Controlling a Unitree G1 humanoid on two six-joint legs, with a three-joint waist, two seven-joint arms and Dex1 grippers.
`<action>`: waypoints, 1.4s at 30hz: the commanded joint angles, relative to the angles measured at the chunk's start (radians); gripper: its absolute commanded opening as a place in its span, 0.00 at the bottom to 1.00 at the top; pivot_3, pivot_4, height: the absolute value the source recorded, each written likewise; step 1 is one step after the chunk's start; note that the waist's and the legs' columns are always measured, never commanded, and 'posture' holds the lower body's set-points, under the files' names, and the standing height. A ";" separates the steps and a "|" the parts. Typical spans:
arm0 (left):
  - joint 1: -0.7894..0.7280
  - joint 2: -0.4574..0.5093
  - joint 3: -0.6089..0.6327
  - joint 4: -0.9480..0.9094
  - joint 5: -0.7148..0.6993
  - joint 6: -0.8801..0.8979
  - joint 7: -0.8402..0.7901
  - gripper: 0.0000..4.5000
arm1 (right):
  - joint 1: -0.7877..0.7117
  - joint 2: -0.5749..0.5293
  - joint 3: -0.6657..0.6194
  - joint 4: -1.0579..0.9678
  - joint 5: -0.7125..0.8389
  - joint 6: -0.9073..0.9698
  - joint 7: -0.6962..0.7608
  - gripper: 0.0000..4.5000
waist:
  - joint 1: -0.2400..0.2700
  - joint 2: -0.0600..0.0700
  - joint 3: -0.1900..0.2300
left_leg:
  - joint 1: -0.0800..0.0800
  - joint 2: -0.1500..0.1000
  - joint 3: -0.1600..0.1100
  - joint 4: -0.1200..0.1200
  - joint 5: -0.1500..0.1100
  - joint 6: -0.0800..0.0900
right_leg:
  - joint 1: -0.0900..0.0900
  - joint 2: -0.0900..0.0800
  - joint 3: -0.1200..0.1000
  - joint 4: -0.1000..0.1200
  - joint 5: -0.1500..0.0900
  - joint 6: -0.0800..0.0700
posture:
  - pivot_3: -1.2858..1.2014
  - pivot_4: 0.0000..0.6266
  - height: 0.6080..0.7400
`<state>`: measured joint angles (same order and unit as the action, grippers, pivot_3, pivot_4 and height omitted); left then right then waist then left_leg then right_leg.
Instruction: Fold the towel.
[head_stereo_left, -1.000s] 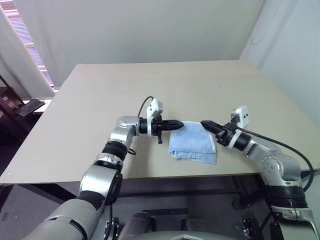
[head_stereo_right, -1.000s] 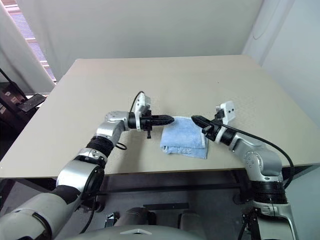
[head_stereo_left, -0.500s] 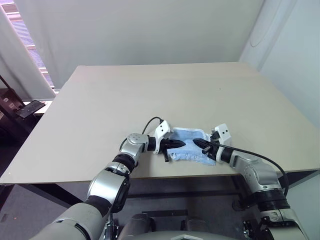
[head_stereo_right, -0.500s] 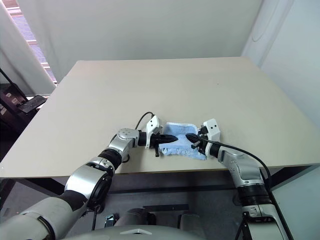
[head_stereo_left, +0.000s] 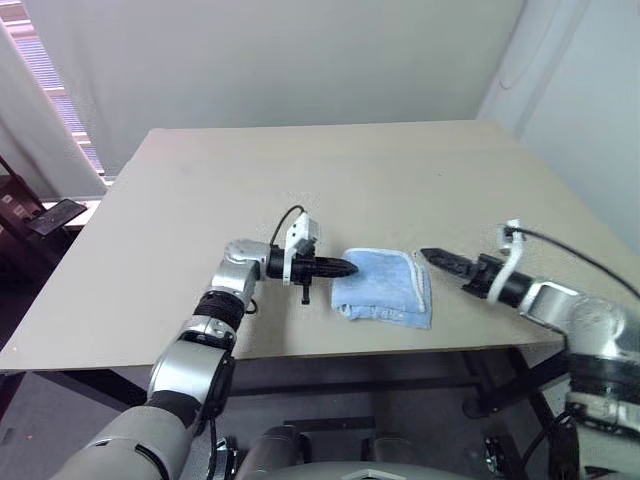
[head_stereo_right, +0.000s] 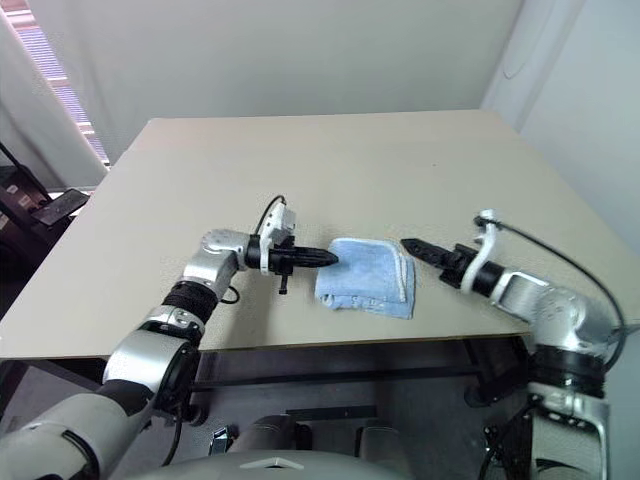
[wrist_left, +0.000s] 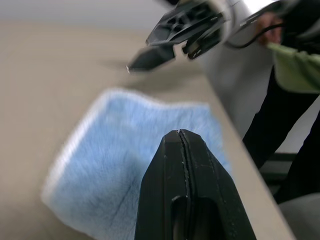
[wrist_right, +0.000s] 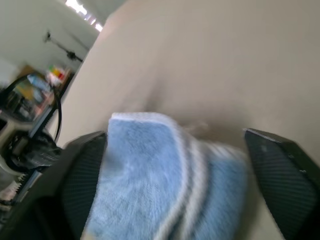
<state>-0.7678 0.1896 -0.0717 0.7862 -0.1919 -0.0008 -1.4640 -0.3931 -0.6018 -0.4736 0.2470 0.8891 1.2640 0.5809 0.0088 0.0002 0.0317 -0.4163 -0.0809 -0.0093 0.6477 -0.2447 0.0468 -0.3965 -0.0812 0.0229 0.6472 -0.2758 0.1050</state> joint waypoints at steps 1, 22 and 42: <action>0.044 0.045 -0.002 -0.131 -0.036 0.059 -0.017 0.00 | -0.042 -0.047 -0.058 0.089 0.049 0.155 -0.007 0.99 | 0.000 0.000 0.000 | 0.000 0.000 0.000 -0.001 0.000 0.000 | 0.000 0.000 0.000 0.000 0.000 0.000 | 0.52 0.00 0.97; 0.205 0.161 -0.053 -0.460 -0.117 0.257 0.001 0.00 | -0.110 0.077 0.079 0.280 -0.060 0.249 0.030 0.99 | -0.033 0.000 -0.001 | 0.002 0.001 0.002 0.002 0.000 0.000 | 0.002 0.000 0.000 0.001 0.000 0.000 | 0.52 0.00 0.97; 0.206 0.172 -0.073 -0.466 -0.126 0.250 0.016 0.00 | -0.240 0.169 0.273 0.425 -0.185 0.148 0.209 0.91 | -0.078 0.000 -0.001 | 0.008 0.004 0.002 -0.001 0.000 0.000 | 0.003 0.003 0.000 0.002 0.001 -0.002 | 0.52 0.00 0.97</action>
<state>-0.5475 0.3590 -0.1468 0.3434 -0.2965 0.2565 -1.4528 -0.6207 -0.4623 -0.2284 0.6347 0.7230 1.4254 0.7941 -0.0695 -0.0001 0.0306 -0.4086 -0.0769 -0.0073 0.6464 -0.2449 0.0464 -0.3931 -0.0783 0.0228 0.6494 -0.2748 0.1033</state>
